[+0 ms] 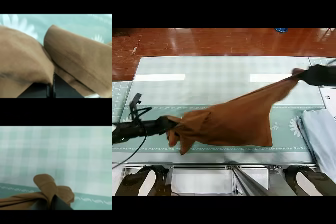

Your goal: Fold the shirts.

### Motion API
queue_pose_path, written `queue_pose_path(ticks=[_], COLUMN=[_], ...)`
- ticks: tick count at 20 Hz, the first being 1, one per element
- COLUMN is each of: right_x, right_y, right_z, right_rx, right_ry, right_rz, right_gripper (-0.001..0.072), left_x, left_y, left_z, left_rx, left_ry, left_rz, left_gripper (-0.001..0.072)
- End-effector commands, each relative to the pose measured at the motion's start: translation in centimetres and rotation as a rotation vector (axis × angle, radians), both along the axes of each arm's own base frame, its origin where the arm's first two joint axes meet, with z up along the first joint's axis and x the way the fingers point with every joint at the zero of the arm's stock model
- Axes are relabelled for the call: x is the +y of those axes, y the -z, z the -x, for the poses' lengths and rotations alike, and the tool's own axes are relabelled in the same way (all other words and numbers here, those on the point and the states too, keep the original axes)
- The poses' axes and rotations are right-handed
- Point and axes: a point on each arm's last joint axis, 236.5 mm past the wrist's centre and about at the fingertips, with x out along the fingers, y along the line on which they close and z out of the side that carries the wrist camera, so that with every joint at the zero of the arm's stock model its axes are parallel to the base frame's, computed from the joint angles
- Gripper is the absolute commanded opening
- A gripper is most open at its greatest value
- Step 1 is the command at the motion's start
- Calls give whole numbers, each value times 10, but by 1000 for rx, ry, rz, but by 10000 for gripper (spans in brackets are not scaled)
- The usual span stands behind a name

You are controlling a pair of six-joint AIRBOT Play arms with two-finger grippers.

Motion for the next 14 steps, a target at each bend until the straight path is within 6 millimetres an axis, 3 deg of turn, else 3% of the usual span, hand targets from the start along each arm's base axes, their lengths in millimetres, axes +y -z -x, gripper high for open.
queue_pose_path(ticks=[1, 2, 3, 4, 5, 7, 9, 14], right_x=[15, 16, 15, 15, 13, -2, -28, -113], right_y=[66, 78, 86, 91, 93, 86, 81, 120], right_z=[-60, -75, -87, -99, -107, -112, -100, -16], right_rx=[113, 142, 162, 175, 184, 199, 216, 430], right_ry=[14, 28, 50, 65, 67, 97, 105, 198], right_rz=[-155, -180, -206, -235, -251, -281, -259, -39], right_gripper=[26, 26, 111, 381, 417, 416, 415, 409], left_x=[-11, -15, -19, -25, -30, -19, 10, 105], left_y=[18, 21, 25, 26, 23, 21, 20, 0], left_z=[-57, -68, -78, -84, -85, -76, -63, -54], left_rx=[-56, -54, -23, 9, 45, 149, 288, 234], left_ry=[15, 46, 64, 101, 154, 277, 287, -13], left_rz=[103, 118, 134, 161, 194, 175, 113, -64], left_gripper=[19, 21, 85, 391, 515, 514, 512, 512])
